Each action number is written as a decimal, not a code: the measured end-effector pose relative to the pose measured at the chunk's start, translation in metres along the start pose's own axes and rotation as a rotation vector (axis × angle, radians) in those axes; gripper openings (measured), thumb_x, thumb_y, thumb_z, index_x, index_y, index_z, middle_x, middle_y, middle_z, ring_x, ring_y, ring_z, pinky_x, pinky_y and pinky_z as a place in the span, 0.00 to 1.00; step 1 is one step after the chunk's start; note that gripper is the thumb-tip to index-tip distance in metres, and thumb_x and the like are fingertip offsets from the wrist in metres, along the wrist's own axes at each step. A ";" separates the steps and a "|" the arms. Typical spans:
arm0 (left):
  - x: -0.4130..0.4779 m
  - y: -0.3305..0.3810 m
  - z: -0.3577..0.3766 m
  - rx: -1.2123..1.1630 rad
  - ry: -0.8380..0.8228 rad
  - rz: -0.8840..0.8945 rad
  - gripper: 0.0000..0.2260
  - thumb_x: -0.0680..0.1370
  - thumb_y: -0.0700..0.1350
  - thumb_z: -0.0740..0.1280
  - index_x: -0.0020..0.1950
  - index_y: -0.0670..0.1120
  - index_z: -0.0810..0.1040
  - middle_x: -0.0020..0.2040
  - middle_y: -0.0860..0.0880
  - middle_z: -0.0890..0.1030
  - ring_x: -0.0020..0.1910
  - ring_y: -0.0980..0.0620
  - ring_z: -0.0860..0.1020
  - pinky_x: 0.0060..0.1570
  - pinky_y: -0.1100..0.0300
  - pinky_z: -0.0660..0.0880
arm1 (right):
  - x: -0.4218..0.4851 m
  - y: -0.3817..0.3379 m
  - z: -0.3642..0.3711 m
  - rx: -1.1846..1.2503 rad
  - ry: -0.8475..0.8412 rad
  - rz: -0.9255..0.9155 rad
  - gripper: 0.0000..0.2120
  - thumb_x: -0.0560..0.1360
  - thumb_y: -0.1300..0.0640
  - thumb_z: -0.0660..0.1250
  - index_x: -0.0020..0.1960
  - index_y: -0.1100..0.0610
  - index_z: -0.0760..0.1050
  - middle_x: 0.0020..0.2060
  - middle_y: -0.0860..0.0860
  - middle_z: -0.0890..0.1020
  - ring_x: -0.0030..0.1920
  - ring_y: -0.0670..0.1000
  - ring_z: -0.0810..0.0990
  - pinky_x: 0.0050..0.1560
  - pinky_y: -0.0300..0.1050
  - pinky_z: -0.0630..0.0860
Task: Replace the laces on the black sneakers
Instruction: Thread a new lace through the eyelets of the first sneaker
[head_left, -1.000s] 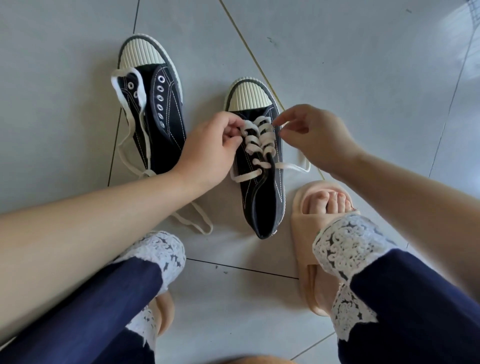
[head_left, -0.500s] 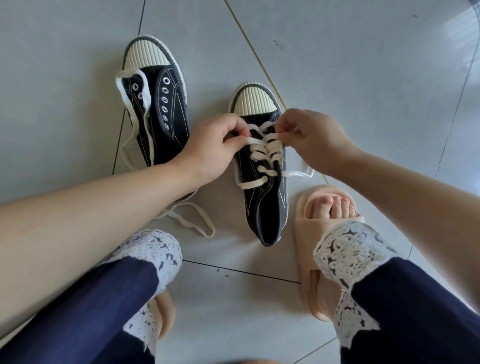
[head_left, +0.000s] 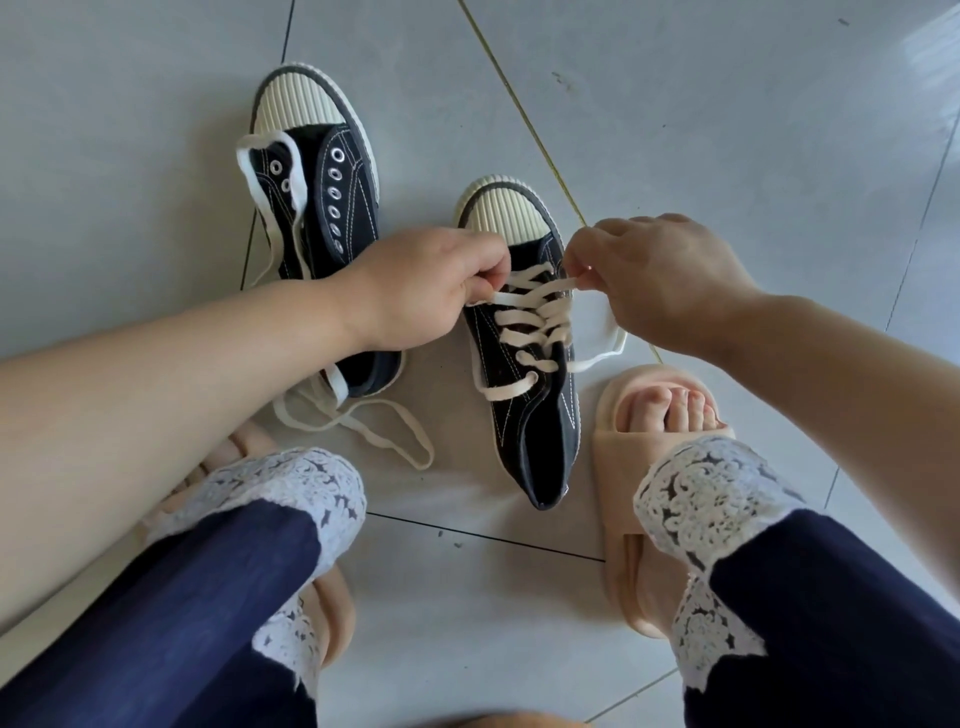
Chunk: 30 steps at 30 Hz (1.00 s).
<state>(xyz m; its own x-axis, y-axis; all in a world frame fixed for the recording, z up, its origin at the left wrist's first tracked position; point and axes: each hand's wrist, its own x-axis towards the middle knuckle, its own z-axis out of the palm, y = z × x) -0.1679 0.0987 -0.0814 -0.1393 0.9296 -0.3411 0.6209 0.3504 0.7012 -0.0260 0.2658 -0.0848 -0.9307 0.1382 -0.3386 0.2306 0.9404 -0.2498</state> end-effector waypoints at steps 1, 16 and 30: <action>-0.001 0.000 -0.001 0.041 -0.015 0.006 0.04 0.77 0.39 0.59 0.42 0.47 0.69 0.34 0.57 0.70 0.37 0.51 0.69 0.36 0.59 0.63 | 0.000 0.001 -0.001 -0.014 -0.010 -0.005 0.07 0.77 0.61 0.59 0.52 0.52 0.71 0.46 0.49 0.79 0.44 0.54 0.74 0.43 0.42 0.60; -0.011 0.004 0.022 -0.346 0.453 -0.349 0.05 0.74 0.41 0.69 0.43 0.46 0.73 0.36 0.58 0.73 0.33 0.65 0.70 0.38 0.75 0.67 | 0.001 -0.017 0.000 0.794 -0.020 0.346 0.07 0.72 0.63 0.66 0.43 0.53 0.70 0.39 0.51 0.83 0.45 0.51 0.81 0.52 0.45 0.74; -0.006 0.013 0.037 -0.233 0.338 -0.261 0.04 0.72 0.43 0.70 0.46 0.45 0.81 0.36 0.56 0.74 0.33 0.62 0.69 0.38 0.73 0.67 | -0.005 -0.028 0.006 0.711 -0.019 0.306 0.06 0.71 0.61 0.69 0.42 0.50 0.76 0.39 0.45 0.79 0.44 0.50 0.80 0.51 0.43 0.74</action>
<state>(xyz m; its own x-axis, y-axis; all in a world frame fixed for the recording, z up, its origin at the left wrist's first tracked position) -0.1301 0.0932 -0.0931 -0.5344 0.7787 -0.3285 0.3483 0.5571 0.7538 -0.0260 0.2368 -0.0821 -0.7925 0.3486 -0.5004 0.6097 0.4347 -0.6628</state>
